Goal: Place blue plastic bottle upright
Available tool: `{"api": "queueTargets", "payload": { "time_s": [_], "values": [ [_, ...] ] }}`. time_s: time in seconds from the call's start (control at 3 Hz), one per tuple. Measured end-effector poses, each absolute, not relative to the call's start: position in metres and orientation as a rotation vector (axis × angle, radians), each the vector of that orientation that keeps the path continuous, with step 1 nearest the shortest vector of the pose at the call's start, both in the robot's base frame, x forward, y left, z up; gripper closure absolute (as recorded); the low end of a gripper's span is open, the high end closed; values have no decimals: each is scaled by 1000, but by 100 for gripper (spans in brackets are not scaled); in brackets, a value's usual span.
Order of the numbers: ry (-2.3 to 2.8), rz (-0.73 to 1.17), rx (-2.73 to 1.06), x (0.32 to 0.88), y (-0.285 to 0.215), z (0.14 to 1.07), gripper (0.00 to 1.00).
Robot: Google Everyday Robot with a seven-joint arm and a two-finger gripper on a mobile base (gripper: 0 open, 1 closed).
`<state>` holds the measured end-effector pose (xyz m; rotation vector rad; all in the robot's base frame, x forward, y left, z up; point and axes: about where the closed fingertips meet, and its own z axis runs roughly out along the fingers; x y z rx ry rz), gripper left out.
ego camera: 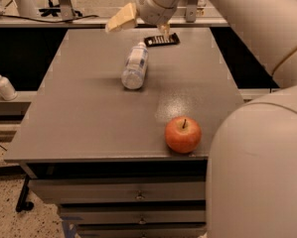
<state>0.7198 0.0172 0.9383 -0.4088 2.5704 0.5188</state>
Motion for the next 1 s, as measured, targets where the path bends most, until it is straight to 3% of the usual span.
{"api": "queueTargets", "payload": {
  "time_s": [1.0],
  "values": [
    [2757,132,-252,741,68,883,0]
  ]
}}
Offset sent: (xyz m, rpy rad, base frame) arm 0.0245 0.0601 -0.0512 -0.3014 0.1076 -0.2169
